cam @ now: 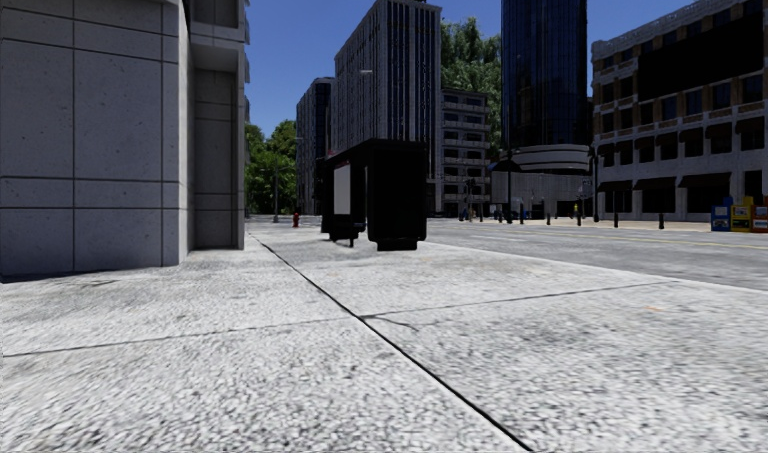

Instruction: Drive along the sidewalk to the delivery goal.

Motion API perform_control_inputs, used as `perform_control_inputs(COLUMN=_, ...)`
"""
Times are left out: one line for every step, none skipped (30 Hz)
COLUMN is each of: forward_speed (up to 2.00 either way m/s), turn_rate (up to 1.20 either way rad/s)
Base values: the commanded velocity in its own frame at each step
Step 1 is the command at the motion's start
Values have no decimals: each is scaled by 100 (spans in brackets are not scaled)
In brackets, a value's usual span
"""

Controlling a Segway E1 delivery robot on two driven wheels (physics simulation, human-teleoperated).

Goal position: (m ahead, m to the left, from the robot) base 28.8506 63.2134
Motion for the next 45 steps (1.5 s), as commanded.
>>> perform_control_inputs(forward_speed=200, turn_rate=0)
perform_control_inputs(forward_speed=200, turn_rate=0)
perform_control_inputs(forward_speed=200, turn_rate=0)
perform_control_inputs(forward_speed=200, turn_rate=0)
perform_control_inputs(forward_speed=200, turn_rate=0)
perform_control_inputs(forward_speed=200, turn_rate=0)
perform_control_inputs(forward_speed=200, turn_rate=0)
perform_control_inputs(forward_speed=200, turn_rate=0)
perform_control_inputs(forward_speed=200, turn_rate=0)
perform_control_inputs(forward_speed=200, turn_rate=0)
perform_control_inputs(forward_speed=200, turn_rate=0)
perform_control_inputs(forward_speed=200, turn_rate=0)
perform_control_inputs(forward_speed=200, turn_rate=0)
perform_control_inputs(forward_speed=200, turn_rate=0)
perform_control_inputs(forward_speed=200, turn_rate=0)
perform_control_inputs(forward_speed=200, turn_rate=0)
perform_control_inputs(forward_speed=200, turn_rate=0)
perform_control_inputs(forward_speed=200, turn_rate=0)
perform_control_inputs(forward_speed=200, turn_rate=0)
perform_control_inputs(forward_speed=200, turn_rate=0)
perform_control_inputs(forward_speed=200, turn_rate=0)
perform_control_inputs(forward_speed=200, turn_rate=0)
perform_control_inputs(forward_speed=200, turn_rate=0)
perform_control_inputs(forward_speed=200, turn_rate=0)
perform_control_inputs(forward_speed=200, turn_rate=0)
perform_control_inputs(forward_speed=200, turn_rate=0)
perform_control_inputs(forward_speed=200, turn_rate=0)
perform_control_inputs(forward_speed=200, turn_rate=0)
perform_control_inputs(forward_speed=200, turn_rate=0)
perform_control_inputs(forward_speed=200, turn_rate=0)
perform_control_inputs(forward_speed=200, turn_rate=0)
perform_control_inputs(forward_speed=200, turn_rate=0)
perform_control_inputs(forward_speed=200, turn_rate=0)
perform_control_inputs(forward_speed=200, turn_rate=0)
perform_control_inputs(forward_speed=200, turn_rate=0)
perform_control_inputs(forward_speed=200, turn_rate=0)
perform_control_inputs(forward_speed=200, turn_rate=0)
perform_control_inputs(forward_speed=200, turn_rate=0)
perform_control_inputs(forward_speed=200, turn_rate=16)
perform_control_inputs(forward_speed=200, turn_rate=42)
perform_control_inputs(forward_speed=200, turn_rate=42)
perform_control_inputs(forward_speed=200, turn_rate=62)
perform_control_inputs(forward_speed=200, turn_rate=78)
perform_control_inputs(forward_speed=200, turn_rate=83)
perform_control_inputs(forward_speed=200, turn_rate=85)
